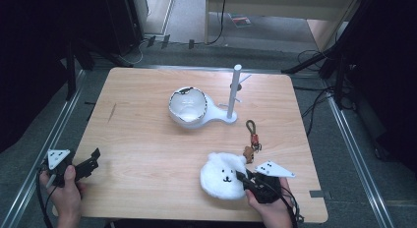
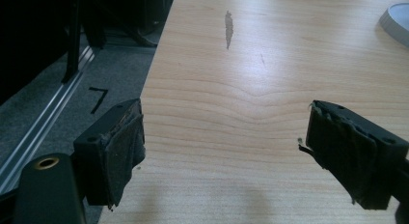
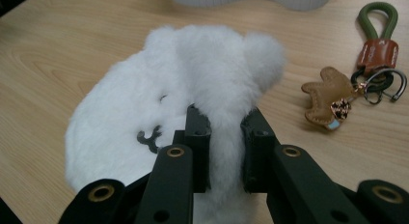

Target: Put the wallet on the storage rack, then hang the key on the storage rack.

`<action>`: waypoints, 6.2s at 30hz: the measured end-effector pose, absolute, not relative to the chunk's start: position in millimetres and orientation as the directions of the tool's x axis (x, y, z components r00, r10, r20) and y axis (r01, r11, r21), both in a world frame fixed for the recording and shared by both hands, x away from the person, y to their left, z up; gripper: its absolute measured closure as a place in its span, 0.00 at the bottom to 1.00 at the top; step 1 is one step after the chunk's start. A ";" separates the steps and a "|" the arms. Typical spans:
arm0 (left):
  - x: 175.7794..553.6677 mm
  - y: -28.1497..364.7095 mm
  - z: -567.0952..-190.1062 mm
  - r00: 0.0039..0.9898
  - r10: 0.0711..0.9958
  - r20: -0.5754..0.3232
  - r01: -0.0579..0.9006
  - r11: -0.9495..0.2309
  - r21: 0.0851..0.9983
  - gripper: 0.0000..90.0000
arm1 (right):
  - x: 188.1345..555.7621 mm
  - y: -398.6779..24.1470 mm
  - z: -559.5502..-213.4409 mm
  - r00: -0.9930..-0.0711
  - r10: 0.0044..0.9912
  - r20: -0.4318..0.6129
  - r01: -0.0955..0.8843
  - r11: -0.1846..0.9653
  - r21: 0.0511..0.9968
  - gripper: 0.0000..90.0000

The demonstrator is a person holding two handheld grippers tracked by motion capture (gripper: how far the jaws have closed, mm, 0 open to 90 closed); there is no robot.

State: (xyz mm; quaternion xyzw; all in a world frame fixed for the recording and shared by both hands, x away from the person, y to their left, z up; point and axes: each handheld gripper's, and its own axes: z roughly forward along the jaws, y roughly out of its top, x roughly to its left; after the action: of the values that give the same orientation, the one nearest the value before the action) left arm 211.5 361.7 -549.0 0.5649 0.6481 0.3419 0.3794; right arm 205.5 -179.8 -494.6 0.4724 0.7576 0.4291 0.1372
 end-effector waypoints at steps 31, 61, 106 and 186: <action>211.8 354.0 -551.1 0.005 0.998 -0.062 0.475 0.053 0.878 0.16 | 252.1 -139.5 -427.2 -0.441 0.878 0.186 0.547 0.099 0.831 0.85; 213.0 353.3 -551.1 0.015 0.998 -0.059 0.482 0.044 0.875 0.16 | 343.6 -71.5 -419.9 -0.304 0.945 0.120 0.584 0.085 0.807 0.84; 214.1 353.8 -551.2 0.013 0.998 -0.064 0.486 0.050 0.872 0.16 | 376.6 -30.7 -434.3 -0.411 0.905 0.109 0.495 0.121 0.861 0.66; 213.0 356.2 -551.2 0.022 0.996 -0.087 0.492 0.065 0.868 0.16 | 344.8 -186.7 -441.8 -0.306 0.952 0.020 0.645 0.192 0.739 0.46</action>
State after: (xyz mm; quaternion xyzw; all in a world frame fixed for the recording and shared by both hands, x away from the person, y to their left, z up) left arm 213.0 356.2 -551.2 0.6013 0.6186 0.3258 0.3867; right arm 344.8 -186.7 -441.8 0.5420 0.7368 0.3320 0.2306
